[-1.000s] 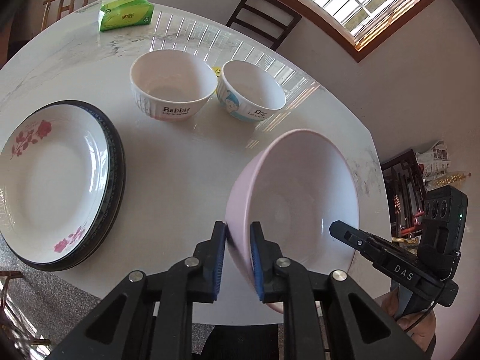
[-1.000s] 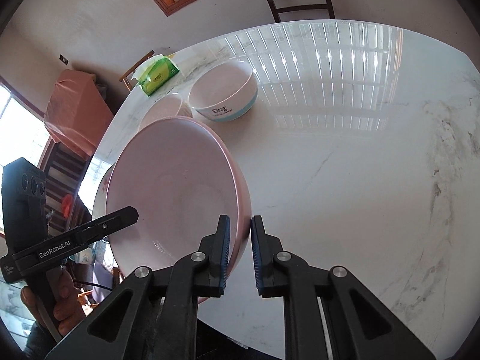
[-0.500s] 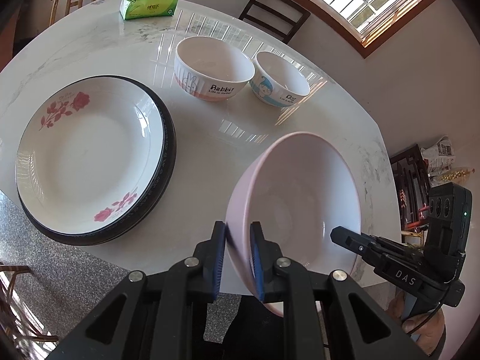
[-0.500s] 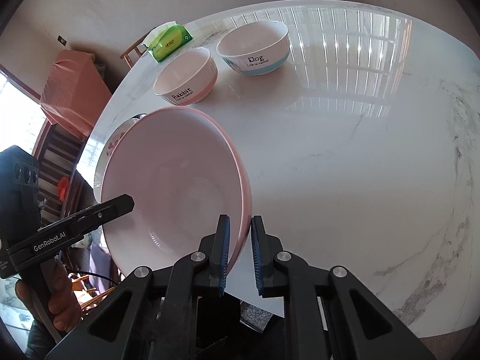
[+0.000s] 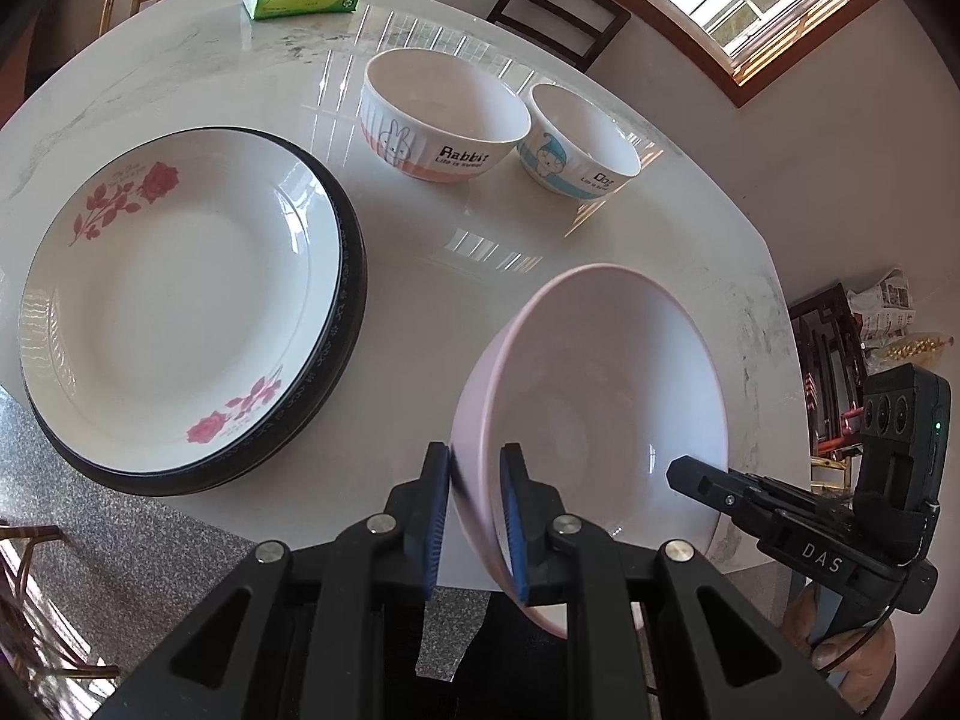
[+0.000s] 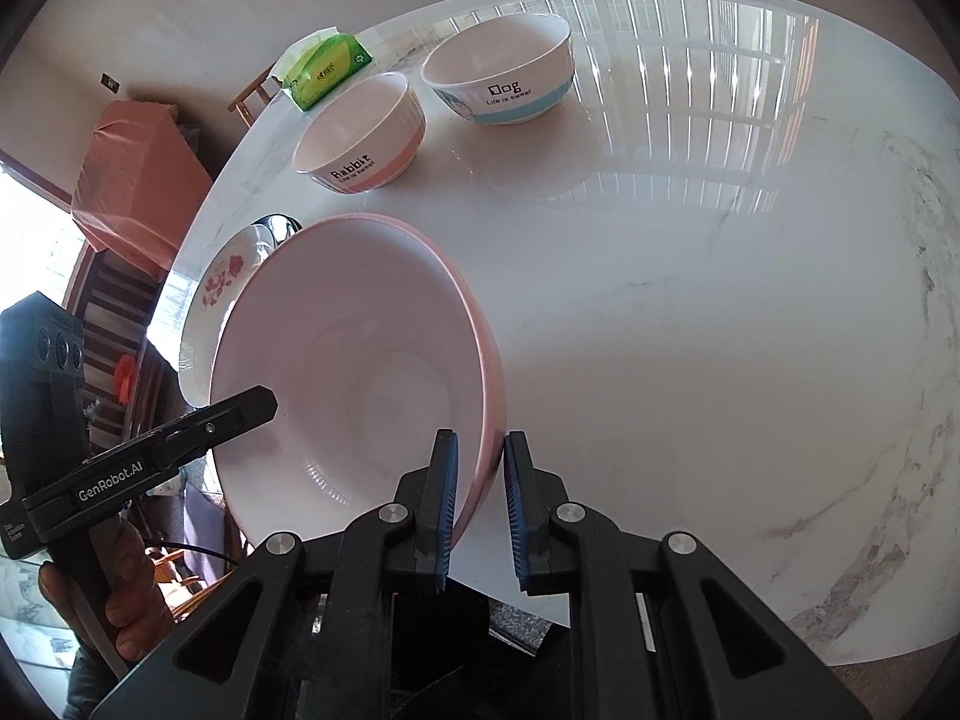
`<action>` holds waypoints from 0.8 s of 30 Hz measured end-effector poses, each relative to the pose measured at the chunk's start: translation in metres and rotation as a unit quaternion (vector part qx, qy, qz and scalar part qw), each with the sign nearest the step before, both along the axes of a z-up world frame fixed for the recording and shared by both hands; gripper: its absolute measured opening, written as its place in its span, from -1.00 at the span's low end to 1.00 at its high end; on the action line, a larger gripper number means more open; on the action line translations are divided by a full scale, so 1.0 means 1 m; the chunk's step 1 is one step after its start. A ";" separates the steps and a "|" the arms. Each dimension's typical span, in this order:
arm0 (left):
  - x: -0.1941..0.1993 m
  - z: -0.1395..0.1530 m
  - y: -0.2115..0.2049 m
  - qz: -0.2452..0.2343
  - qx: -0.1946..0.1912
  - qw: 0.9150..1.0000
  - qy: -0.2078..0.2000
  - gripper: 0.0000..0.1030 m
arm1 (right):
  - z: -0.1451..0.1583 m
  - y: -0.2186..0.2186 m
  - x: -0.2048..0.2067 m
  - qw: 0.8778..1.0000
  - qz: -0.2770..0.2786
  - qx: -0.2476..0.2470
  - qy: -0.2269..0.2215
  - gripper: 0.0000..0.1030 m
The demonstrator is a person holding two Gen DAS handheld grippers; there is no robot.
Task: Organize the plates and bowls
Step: 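Carry the pink bowl with both grippers and lower it onto the table beside the plates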
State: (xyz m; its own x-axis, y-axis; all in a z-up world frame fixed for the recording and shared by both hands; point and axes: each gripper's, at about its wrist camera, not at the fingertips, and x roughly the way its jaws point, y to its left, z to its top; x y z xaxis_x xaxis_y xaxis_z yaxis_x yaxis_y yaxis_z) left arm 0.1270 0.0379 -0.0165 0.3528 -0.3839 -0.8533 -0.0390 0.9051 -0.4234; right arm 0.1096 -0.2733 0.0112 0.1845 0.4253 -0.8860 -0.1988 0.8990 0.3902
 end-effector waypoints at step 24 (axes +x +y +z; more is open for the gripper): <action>-0.016 0.020 -0.019 -0.017 0.201 0.968 -0.150 0.34 | 0.032 -0.005 -0.009 0.994 0.004 0.014 -0.106 -0.53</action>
State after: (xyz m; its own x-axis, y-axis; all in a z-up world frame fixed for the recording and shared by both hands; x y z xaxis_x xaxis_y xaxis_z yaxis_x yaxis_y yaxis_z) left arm 0.1106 0.0187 0.0036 0.6008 -0.0582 -0.7973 0.0631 0.9977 -0.0253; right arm 0.1002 -0.2779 0.0428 0.3619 0.4526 -0.8150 -0.2871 0.8859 0.3644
